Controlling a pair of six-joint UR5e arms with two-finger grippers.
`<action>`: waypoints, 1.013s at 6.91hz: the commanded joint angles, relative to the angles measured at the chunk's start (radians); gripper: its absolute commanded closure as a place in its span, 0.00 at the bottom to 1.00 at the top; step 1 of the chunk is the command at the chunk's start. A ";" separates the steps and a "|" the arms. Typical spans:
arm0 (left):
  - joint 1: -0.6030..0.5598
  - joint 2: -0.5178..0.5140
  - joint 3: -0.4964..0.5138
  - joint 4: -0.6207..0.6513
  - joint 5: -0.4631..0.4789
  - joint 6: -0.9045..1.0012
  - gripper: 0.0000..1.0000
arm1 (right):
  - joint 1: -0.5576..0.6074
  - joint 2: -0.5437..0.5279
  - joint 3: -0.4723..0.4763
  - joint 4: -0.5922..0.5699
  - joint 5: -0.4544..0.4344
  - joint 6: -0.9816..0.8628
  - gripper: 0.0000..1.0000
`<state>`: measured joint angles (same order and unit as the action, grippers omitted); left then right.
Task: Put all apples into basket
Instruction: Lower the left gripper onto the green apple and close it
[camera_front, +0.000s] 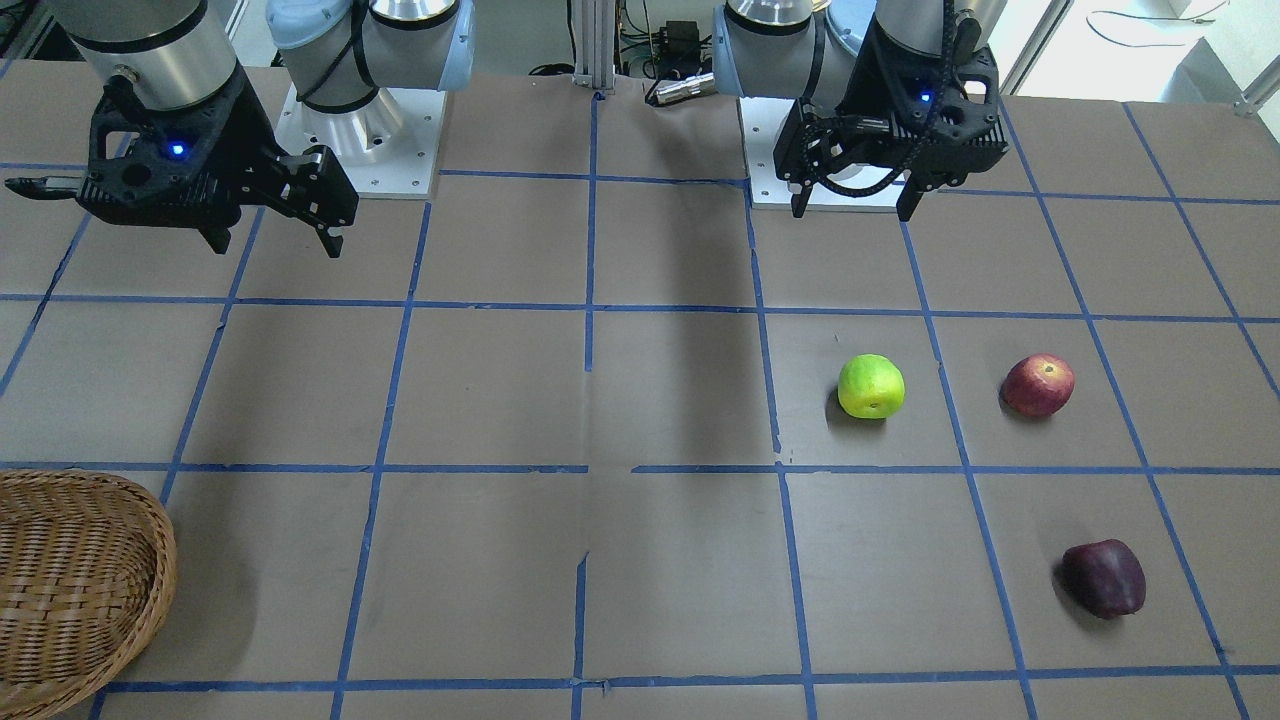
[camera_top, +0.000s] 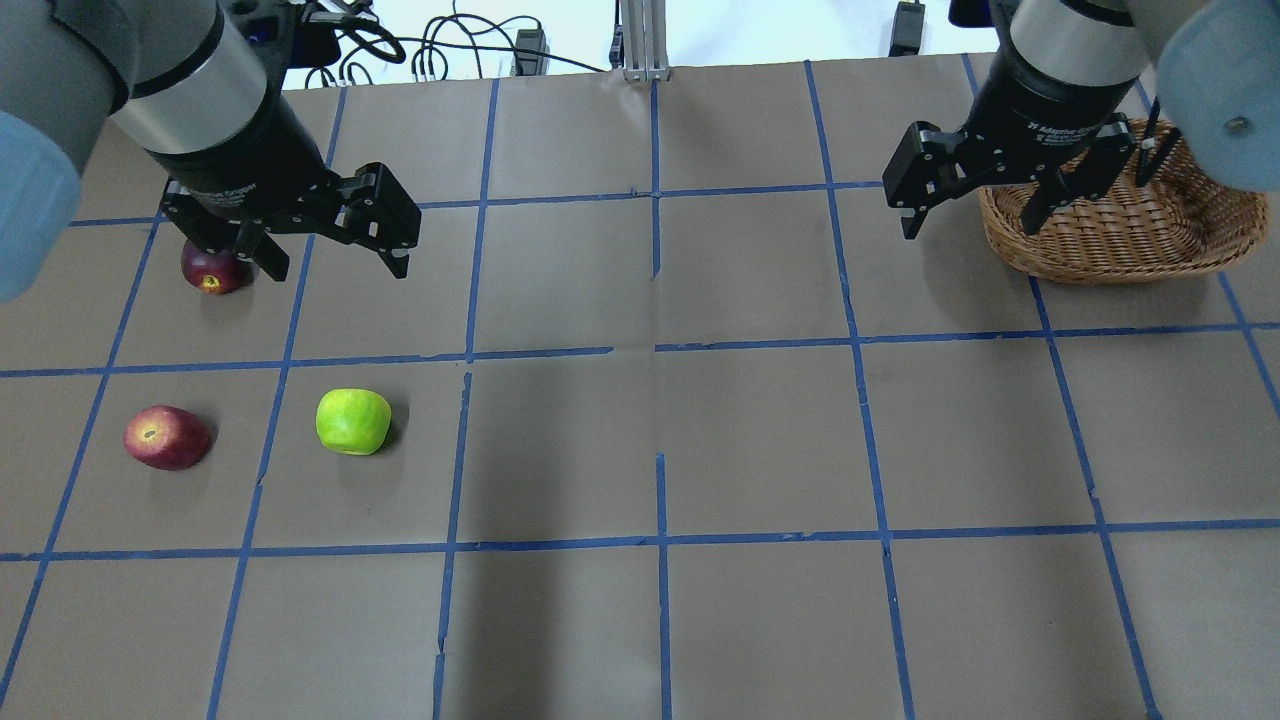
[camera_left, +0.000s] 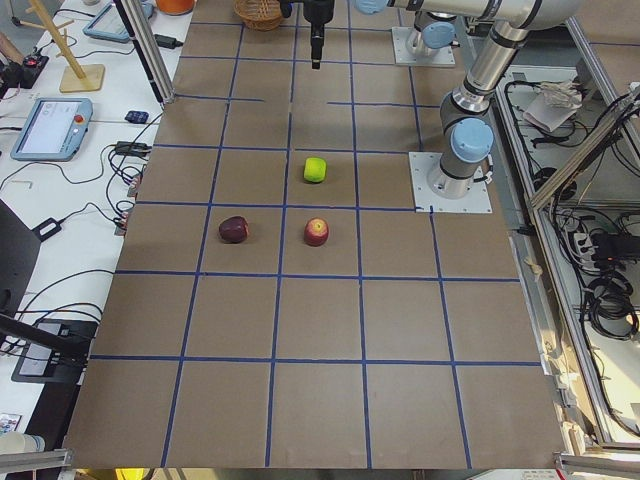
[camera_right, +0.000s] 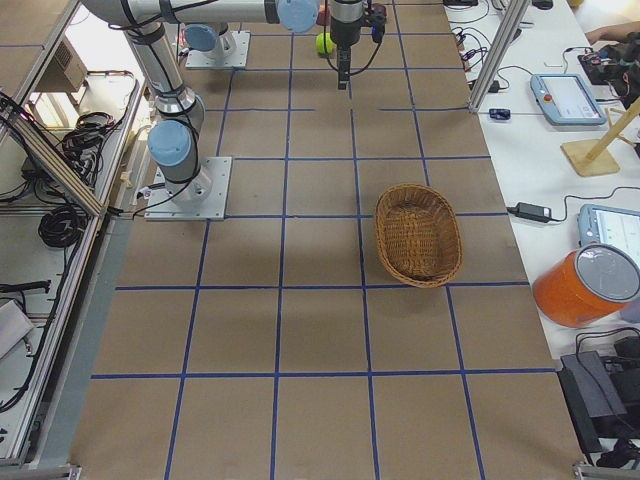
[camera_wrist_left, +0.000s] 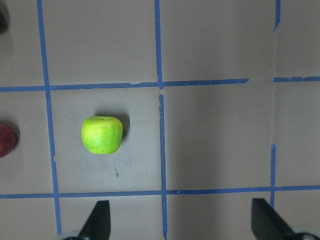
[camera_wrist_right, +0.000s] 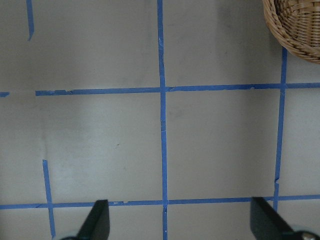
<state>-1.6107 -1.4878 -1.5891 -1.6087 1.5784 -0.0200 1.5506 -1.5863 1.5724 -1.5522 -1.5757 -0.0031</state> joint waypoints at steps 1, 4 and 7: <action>0.001 0.003 -0.005 0.003 0.000 0.003 0.00 | 0.000 -0.001 0.006 -0.002 0.003 0.000 0.00; 0.034 -0.021 -0.052 0.015 0.000 0.157 0.00 | 0.000 -0.006 0.008 -0.014 0.000 0.014 0.00; 0.184 -0.083 -0.390 0.447 0.003 0.277 0.00 | 0.002 -0.006 0.008 -0.012 -0.007 -0.002 0.00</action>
<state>-1.4858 -1.5425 -1.8291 -1.3646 1.5779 0.2054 1.5516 -1.5923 1.5809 -1.5643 -1.5844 -0.0038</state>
